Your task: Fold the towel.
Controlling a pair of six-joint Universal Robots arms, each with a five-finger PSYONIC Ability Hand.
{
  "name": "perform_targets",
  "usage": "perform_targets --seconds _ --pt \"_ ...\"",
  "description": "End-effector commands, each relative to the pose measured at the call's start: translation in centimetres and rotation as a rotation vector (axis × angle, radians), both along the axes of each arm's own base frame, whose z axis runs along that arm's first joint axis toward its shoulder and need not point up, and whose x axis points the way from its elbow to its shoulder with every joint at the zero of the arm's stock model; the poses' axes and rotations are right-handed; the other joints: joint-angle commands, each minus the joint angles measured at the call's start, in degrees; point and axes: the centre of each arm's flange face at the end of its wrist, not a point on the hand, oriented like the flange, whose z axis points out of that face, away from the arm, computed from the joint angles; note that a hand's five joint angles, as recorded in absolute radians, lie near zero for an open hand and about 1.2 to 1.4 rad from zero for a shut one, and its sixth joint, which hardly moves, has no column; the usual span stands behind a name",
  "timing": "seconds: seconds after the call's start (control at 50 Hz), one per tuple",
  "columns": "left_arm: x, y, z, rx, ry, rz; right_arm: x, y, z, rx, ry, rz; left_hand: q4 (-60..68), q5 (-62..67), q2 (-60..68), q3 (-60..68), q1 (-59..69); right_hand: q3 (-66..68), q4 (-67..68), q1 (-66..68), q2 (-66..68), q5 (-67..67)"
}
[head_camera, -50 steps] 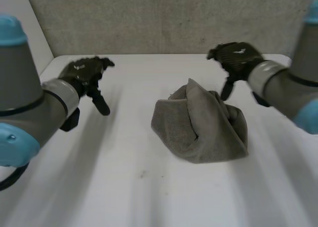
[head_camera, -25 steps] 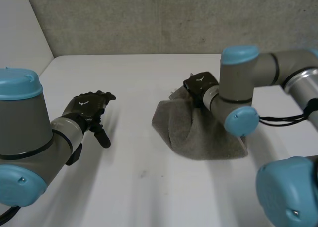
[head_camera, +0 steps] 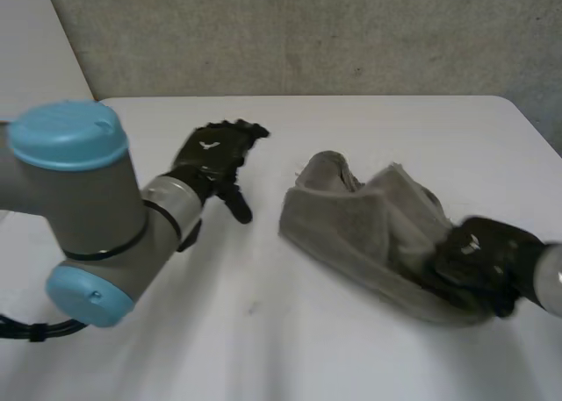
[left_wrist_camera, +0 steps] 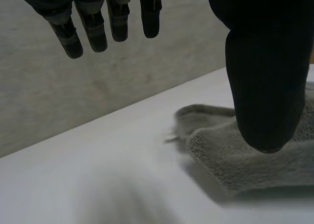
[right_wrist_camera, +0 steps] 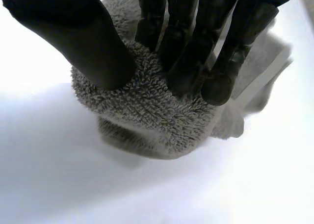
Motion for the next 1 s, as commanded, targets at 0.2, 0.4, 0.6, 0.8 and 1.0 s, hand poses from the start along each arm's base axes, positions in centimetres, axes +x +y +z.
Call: perform_targets --seconds 0.2,0.4,0.6,0.8,1.0 --pt "-5.2 -2.0 -4.5 -0.001 0.016 -0.14 -4.2 -2.6 3.8 -0.161 -0.173 -0.172 13.3 13.6 13.3 13.3 13.2 -66.1 -66.3 -64.5 -65.4 -65.1" --pt "-6.0 -3.1 -6.6 0.026 -0.001 -0.14 0.1 -5.0 4.6 -0.049 -0.614 -0.252 16.3 16.6 16.3 16.3 16.2 -66.1 -66.3 -64.5 -65.4 -65.1" --pt "-5.5 -2.4 -8.0 0.092 -0.066 -0.147 6.1 -9.2 -0.2 0.011 -0.584 -0.324 25.2 25.5 25.2 25.2 25.2 -66.1 -66.3 -64.5 -65.4 -65.1" --pt "-5.6 -2.5 -9.2 0.08 -0.109 -0.146 9.4 -13.1 -5.6 0.088 -0.581 -0.353 23.9 24.2 23.9 23.9 23.8 -60.3 -60.5 -58.7 -59.6 -59.3" --pt "-7.0 -1.5 -10.7 0.093 -0.118 -0.193 10.2 -15.6 -5.3 -0.011 -0.559 -0.397 33.6 33.9 33.6 33.6 33.5 3.9 3.7 5.5 4.6 4.9"
